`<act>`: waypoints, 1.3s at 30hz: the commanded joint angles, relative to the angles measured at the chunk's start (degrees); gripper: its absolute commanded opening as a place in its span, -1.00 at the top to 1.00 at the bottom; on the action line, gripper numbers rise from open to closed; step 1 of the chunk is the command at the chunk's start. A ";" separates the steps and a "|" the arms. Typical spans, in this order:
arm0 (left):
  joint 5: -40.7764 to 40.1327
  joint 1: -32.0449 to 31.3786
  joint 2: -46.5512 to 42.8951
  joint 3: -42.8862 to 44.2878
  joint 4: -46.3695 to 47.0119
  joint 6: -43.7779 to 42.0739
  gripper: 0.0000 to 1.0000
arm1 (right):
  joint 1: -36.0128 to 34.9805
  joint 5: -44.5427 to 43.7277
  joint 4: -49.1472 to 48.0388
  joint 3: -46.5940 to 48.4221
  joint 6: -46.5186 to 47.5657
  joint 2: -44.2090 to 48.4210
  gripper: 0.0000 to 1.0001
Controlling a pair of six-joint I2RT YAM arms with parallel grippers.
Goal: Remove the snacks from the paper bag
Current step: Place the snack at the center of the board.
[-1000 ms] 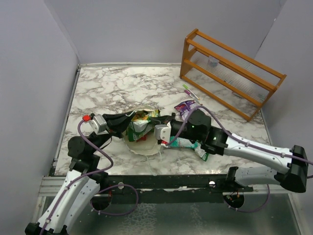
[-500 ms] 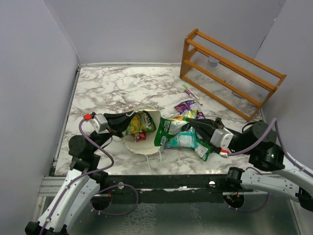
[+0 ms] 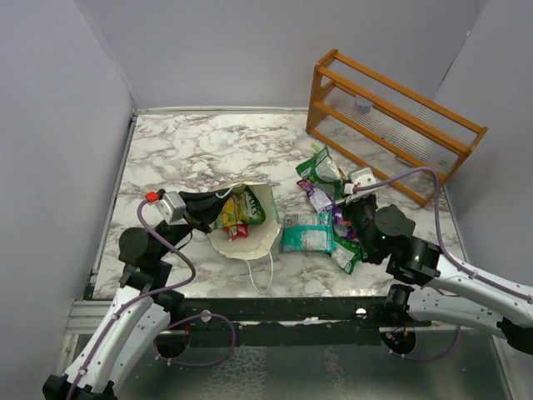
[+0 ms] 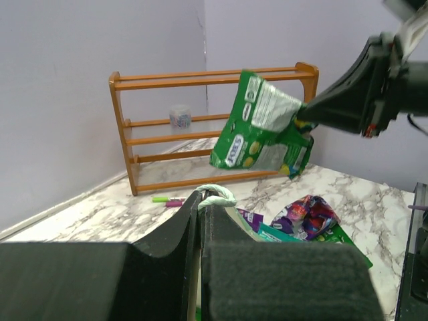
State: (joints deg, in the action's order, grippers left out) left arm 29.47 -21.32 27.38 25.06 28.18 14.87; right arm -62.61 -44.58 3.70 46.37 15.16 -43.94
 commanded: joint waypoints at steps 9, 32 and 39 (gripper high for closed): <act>0.79 0.40 -0.24 0.88 -0.50 0.72 1.00 | 0.60 -5.84 5.30 -10.17 -51.86 -5.24 0.97; 26.41 -1.09 3.40 -2.22 13.27 10.60 1.00 | 6.10 -10.58 19.12 -12.85 -61.48 -6.18 0.26; 23.97 -1.25 -5.79 -5.65 7.73 8.90 1.00 | 6.10 -2.89 5.22 -14.47 -34.85 6.51 -0.19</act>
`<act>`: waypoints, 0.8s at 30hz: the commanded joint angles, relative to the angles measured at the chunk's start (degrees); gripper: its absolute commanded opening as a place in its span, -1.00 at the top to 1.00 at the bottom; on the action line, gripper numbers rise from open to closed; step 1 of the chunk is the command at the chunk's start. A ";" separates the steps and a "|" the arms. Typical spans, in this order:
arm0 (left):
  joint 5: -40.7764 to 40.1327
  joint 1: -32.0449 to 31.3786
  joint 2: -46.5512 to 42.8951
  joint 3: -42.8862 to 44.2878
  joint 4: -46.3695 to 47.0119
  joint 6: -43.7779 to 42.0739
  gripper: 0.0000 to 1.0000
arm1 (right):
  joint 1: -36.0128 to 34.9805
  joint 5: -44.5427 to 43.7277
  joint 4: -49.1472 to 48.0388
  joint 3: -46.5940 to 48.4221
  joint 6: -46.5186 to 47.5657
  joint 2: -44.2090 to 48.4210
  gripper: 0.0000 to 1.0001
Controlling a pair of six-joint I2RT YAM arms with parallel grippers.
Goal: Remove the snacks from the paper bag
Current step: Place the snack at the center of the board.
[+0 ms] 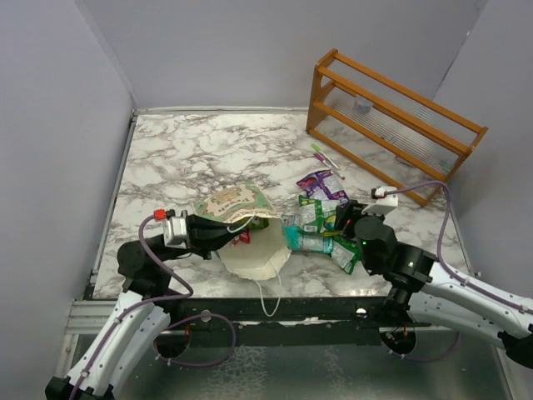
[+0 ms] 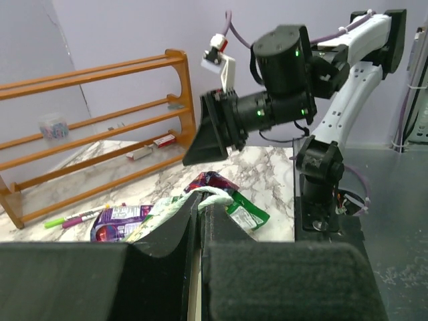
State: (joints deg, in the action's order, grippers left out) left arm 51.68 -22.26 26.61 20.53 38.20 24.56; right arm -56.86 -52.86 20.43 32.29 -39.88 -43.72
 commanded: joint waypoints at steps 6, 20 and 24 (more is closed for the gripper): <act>6.72 -2.17 -4.97 -4.59 2.94 3.20 1.00 | 0.35 48.42 -23.05 1.25 54.69 10.90 -0.46; -1.25 -4.02 -3.02 -1.39 -7.53 -6.54 1.00 | -8.85 85.89 -25.44 4.38 63.24 -4.70 -0.46; -3.85 -4.04 -4.43 -0.71 -10.95 -8.95 1.00 | -20.94 65.32 -26.34 6.73 67.48 -13.42 -0.45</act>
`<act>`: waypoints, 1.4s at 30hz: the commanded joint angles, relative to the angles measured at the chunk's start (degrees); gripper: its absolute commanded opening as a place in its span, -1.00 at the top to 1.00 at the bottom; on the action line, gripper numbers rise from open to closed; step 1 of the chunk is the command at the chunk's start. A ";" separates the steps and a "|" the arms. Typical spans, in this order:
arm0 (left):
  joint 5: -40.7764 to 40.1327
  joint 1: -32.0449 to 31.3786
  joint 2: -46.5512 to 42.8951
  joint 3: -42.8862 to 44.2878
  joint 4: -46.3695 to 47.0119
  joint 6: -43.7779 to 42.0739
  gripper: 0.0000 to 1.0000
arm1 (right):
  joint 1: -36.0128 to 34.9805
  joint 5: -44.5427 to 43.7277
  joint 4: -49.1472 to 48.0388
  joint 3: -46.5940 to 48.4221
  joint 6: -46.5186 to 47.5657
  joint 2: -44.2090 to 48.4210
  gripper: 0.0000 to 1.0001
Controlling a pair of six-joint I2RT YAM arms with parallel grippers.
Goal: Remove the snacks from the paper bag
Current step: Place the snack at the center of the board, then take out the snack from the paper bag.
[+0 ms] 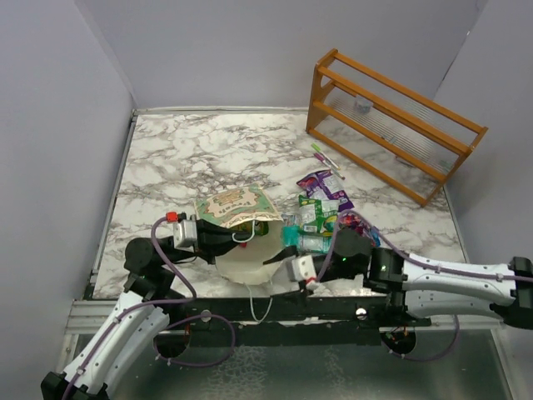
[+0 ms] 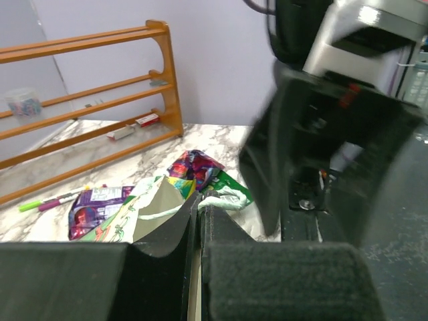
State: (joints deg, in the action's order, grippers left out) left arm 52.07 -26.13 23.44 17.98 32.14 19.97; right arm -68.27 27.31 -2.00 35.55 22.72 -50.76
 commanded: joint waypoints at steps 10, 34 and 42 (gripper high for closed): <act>-7.23 -0.06 -5.03 1.36 -4.49 -3.95 1.00 | -14.09 -30.71 2.08 13.47 11.95 -20.24 -0.25; -7.67 -0.06 -6.46 -0.83 6.65 2.47 1.00 | -13.65 -42.66 -24.74 7.83 27.04 -42.01 0.11; -6.13 0.03 -6.00 -0.14 4.54 1.43 1.00 | -10.60 -45.30 -30.34 7.45 26.39 -47.11 0.24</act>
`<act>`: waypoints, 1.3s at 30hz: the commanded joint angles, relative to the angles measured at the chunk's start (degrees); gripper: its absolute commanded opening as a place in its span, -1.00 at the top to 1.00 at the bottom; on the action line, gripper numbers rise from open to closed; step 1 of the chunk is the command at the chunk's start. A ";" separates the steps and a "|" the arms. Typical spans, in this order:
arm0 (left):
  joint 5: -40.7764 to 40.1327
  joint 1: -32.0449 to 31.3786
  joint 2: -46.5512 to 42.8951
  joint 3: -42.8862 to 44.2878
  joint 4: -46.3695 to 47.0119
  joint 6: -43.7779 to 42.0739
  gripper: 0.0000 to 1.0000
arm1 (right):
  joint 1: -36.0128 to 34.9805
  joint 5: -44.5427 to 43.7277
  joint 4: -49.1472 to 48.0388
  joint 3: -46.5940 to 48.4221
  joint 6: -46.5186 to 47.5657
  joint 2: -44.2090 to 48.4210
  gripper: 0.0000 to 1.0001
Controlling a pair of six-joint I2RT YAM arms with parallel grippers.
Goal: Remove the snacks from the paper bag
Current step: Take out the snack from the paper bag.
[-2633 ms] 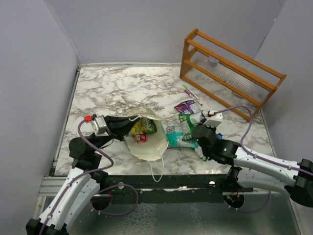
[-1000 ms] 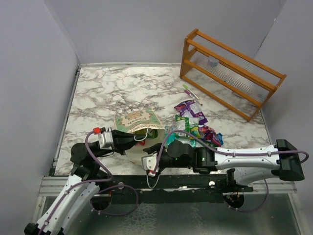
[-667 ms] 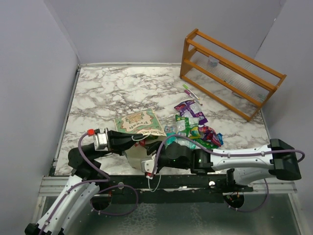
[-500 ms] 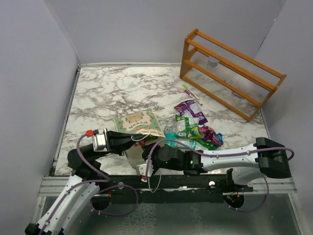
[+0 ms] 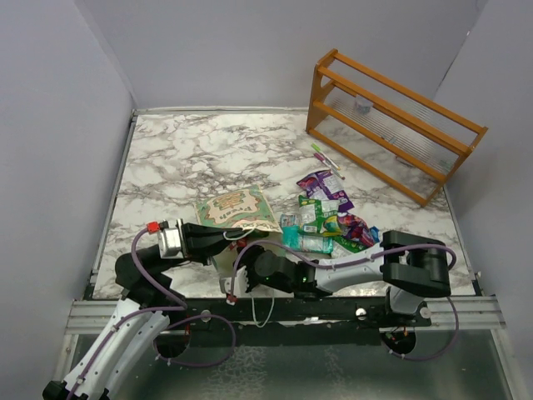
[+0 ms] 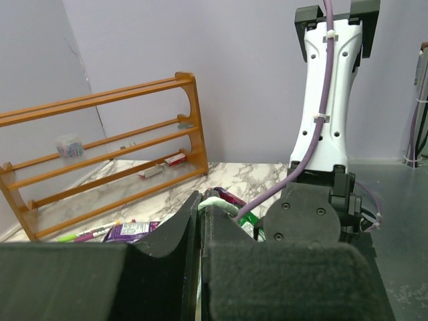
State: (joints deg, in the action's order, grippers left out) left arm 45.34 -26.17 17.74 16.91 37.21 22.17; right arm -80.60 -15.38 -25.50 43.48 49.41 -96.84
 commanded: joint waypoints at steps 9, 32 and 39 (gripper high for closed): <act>0.16 0.07 -0.69 1.37 -2.03 -2.22 1.00 | 4.58 0.92 -8.06 -1.33 -3.03 -2.73 0.33; 0.32 -0.63 0.35 1.44 -1.77 -1.98 1.00 | 10.46 1.40 -11.76 10.31 -10.46 -18.33 -0.09; -0.01 -0.72 0.83 1.37 -1.33 -1.35 1.00 | 10.96 2.23 -9.68 17.32 -13.26 -23.19 0.01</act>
State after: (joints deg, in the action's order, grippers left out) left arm 45.01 -26.33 18.59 17.04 33.76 19.99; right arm -70.37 -13.82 -36.23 56.97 39.68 -117.40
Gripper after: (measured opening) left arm 0.020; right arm 0.517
